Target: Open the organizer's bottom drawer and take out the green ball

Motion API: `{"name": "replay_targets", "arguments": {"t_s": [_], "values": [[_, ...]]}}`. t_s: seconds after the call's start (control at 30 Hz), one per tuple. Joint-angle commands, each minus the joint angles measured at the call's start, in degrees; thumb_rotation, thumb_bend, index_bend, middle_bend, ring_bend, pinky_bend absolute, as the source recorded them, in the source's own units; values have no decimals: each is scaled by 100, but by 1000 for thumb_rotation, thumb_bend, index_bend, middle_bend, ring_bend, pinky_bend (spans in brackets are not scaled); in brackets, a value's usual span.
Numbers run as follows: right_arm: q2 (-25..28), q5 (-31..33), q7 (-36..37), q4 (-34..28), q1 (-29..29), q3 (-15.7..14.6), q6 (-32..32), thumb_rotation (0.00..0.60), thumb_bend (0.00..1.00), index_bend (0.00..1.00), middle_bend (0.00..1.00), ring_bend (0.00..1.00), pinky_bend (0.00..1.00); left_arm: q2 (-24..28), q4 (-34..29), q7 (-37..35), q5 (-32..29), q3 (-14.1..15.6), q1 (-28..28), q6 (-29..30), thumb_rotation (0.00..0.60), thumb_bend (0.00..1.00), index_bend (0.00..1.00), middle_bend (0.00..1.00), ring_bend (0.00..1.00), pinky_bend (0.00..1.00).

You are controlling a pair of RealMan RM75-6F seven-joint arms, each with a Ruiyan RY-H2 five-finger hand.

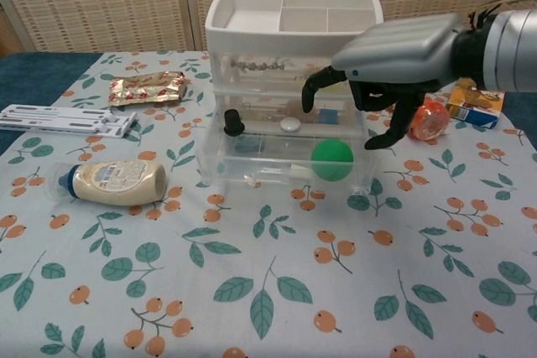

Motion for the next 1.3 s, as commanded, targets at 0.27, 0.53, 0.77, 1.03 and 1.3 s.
{"name": "replay_targets", "arguments": {"t_s": [0.27, 0.53, 0.77, 1.03, 1.3], "values": [[-110, 220, -170, 87, 188, -116, -115, 600, 248, 237, 993, 1000, 1000, -6, 42, -39, -8, -4, 20, 10, 600, 177, 100, 121, 136, 129], [-183, 281, -146, 143, 298, -128, -120, 600, 248, 237, 993, 1000, 1000, -7, 51, -46, -25, -6, 37, 15, 600, 177, 100, 120, 136, 129], [-220, 310, -146, 199, 380, -193, -166, 600, 248, 237, 993, 1000, 1000, 2, 52, -58, -23, -15, 38, 13, 600, 177, 100, 120, 136, 129], [-327, 378, -216, 334, 505, -209, -186, 600, 249, 238, 993, 1000, 1000, 1, 52, -72, -17, -29, 42, 30, 600, 177, 100, 120, 136, 129], [-539, 436, -179, 505, 630, -185, -202, 600, 249, 243, 993, 1000, 1000, 10, 65, -81, -30, -41, 43, 26, 600, 177, 100, 119, 136, 129]]}}
